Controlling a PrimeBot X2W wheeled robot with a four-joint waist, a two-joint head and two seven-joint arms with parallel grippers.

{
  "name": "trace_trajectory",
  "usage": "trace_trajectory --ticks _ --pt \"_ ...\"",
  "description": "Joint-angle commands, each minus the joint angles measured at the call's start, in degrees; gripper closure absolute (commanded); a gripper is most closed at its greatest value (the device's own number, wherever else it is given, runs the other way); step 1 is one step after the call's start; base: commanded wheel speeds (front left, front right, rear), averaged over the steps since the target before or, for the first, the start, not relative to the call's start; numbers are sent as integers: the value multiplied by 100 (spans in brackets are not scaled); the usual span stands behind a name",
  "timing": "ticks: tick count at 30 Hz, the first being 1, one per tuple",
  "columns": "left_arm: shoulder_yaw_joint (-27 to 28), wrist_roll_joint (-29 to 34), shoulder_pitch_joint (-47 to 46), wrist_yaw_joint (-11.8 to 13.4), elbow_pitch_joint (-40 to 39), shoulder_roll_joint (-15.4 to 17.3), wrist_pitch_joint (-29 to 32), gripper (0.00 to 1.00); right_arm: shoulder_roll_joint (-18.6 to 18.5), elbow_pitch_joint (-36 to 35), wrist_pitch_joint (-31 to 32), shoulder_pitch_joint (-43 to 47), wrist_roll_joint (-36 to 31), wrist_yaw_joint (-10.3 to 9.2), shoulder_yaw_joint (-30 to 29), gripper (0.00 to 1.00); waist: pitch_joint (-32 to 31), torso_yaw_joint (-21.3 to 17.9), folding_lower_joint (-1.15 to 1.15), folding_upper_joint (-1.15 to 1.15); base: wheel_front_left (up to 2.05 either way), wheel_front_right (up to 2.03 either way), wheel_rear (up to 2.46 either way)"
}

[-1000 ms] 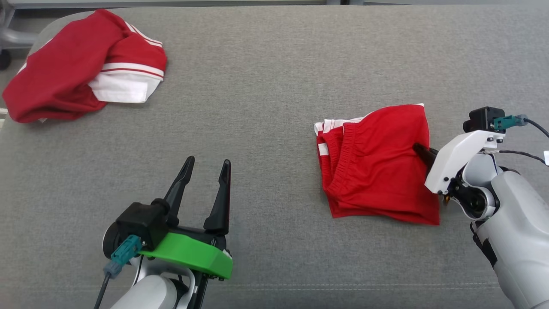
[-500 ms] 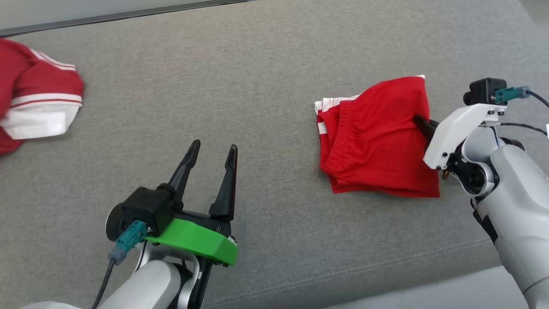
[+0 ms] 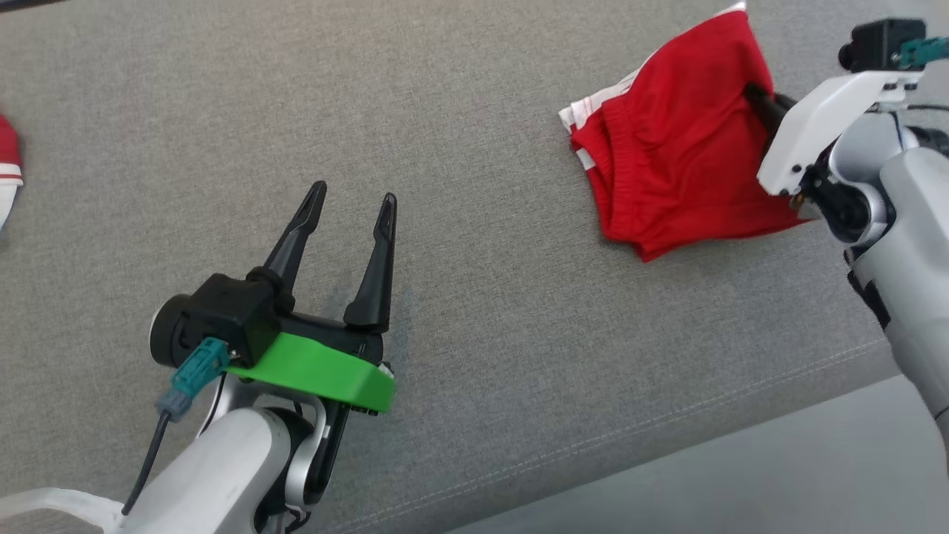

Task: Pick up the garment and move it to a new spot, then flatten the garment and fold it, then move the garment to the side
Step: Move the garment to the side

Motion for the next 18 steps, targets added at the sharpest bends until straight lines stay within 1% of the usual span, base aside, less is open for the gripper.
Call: trace_trajectory --ticks 1,3,5,7,12,18 --pt "26 61 -90 20 -32 49 2 0 -36 15 -39 -92 43 0 16 100 184 100 0 0 0 0 0" --pt "58 98 -167 51 -131 116 58 0 -191 65 -27 -299 62 -1 48 100 325 165 0 0 0 0 0" --pt "104 16 -217 60 -310 82 104 0 -383 99 -42 -486 41 -1 97 100 472 227 0 0 0 0 0" --pt "145 37 -292 84 -486 157 156 0 -541 102 -68 -651 36 -1 123 100 613 267 0 0 0 0 0" --pt "186 259 -441 227 -888 370 318 0 -886 203 -115 -942 91 -1 121 100 889 227 0 0 0 0 0" --pt "125 430 -563 340 -1164 454 490 0 -1261 487 -254 -1124 -22 -1 111 100 1100 157 0 0 0 0 0"
